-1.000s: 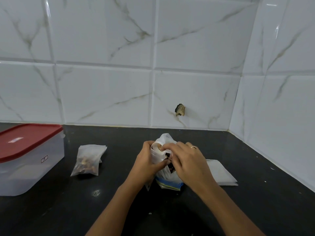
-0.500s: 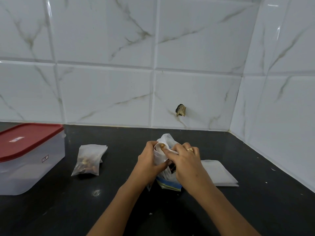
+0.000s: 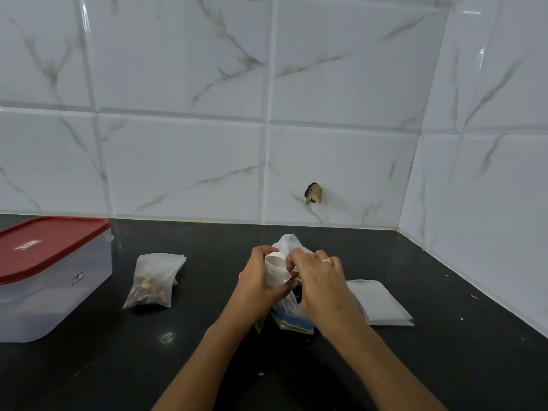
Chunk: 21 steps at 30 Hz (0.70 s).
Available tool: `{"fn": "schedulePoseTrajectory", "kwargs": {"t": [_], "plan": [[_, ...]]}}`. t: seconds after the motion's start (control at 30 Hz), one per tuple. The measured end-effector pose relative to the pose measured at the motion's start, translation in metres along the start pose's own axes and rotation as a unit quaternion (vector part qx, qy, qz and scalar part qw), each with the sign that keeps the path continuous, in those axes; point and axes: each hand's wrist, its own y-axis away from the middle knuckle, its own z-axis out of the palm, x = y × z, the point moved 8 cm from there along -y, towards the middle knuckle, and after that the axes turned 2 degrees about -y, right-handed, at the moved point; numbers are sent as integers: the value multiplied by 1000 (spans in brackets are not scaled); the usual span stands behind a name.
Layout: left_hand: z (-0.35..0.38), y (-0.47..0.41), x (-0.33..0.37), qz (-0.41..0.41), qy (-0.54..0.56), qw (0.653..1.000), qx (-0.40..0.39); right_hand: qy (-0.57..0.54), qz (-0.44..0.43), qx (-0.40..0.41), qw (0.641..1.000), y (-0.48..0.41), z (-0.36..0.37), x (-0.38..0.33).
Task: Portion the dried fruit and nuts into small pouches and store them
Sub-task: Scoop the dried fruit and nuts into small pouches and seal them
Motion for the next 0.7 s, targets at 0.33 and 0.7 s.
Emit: {"fn": "schedulePoseTrajectory", "kwargs": {"t": [0.33, 0.7], "plan": [[-10, -1, -6, -3, 5, 999, 49, -94, 160, 28, 982, 0, 14, 38], [-13, 6, -7, -11, 0, 1000, 24, -91, 222, -51, 969, -3, 41, 41]]}}
